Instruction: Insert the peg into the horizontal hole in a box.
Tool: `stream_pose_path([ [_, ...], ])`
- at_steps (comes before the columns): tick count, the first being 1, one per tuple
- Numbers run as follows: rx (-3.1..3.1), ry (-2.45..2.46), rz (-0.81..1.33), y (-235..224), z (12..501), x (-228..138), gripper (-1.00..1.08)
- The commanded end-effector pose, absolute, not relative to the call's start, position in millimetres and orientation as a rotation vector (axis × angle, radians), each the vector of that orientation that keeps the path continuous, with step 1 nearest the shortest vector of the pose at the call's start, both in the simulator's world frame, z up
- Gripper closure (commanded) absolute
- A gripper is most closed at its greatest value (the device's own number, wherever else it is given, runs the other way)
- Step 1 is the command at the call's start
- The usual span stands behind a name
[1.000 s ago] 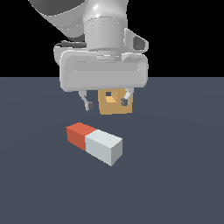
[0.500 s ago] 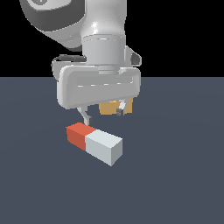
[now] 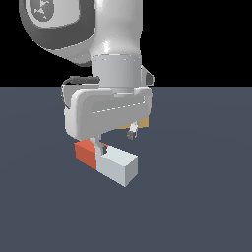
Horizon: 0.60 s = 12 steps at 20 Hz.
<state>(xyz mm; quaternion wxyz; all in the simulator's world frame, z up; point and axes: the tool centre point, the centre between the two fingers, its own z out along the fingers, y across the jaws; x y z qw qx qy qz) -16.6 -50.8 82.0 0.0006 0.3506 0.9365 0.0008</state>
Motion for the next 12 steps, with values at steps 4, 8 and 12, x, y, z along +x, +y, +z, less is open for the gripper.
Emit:
stream_pose_path([
  [4, 1.009, 2.975, 0.001, -53.4, 75.7, -16.5, -0.92],
  [8, 0.986, 2.983, 0.000, -54.1, 74.1, -16.3, -0.92],
  [12, 0.990, 2.982, 0.000, -54.2, 74.1, -16.4, -0.92],
])
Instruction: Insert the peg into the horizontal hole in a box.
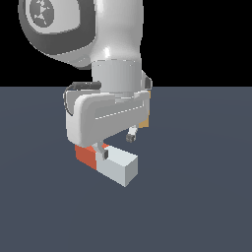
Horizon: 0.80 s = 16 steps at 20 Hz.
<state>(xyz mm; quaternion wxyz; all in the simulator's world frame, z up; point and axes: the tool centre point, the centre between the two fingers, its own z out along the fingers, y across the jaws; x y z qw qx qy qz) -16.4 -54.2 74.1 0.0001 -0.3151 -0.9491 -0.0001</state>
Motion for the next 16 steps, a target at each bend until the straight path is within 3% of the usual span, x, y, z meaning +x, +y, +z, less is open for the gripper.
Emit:
stream_pose_path([
  [1, -0.989, -2.981, 0.000, -54, 74, -16, -0.92],
  [16, -0.988, -2.982, 0.000, -54, 25, -17, -0.92],
])
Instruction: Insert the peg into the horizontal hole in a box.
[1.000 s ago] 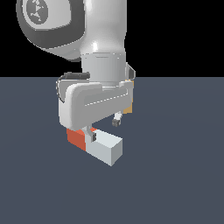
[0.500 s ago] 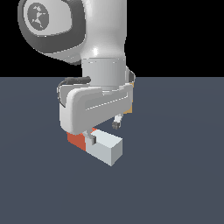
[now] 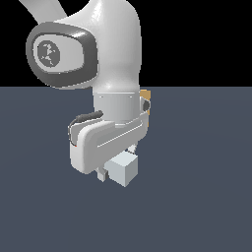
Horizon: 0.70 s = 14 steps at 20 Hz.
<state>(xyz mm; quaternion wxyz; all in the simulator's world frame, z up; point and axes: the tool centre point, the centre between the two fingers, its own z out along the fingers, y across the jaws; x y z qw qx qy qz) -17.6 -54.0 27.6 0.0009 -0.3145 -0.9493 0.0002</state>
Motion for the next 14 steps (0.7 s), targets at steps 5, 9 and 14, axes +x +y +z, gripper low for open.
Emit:
stream_pose_path([
  [5, -0.988, -2.982, 0.000, -54.1, 24.0, -16.4, 1.08],
  [9, -0.988, -2.982, 0.000, -54.1, 24.0, -16.4, 1.08],
  [14, -0.988, -2.982, 0.000, -53.3, 24.5, -16.6, 1.08],
])
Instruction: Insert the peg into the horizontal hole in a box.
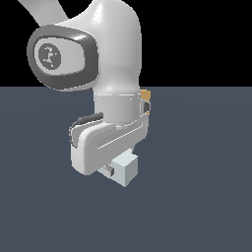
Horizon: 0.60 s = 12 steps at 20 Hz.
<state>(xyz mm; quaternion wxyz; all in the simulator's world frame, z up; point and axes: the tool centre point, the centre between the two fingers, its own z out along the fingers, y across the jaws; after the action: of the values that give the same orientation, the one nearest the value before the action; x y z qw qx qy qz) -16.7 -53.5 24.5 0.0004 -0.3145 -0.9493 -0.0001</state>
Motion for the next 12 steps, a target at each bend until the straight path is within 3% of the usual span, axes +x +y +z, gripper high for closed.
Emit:
stream_pose_path([
  [1, -0.991, -2.981, 0.000, -53, 25, -17, 1.08],
  [12, -1.121, -2.934, -0.001, -32, 33, -20, 1.08],
])
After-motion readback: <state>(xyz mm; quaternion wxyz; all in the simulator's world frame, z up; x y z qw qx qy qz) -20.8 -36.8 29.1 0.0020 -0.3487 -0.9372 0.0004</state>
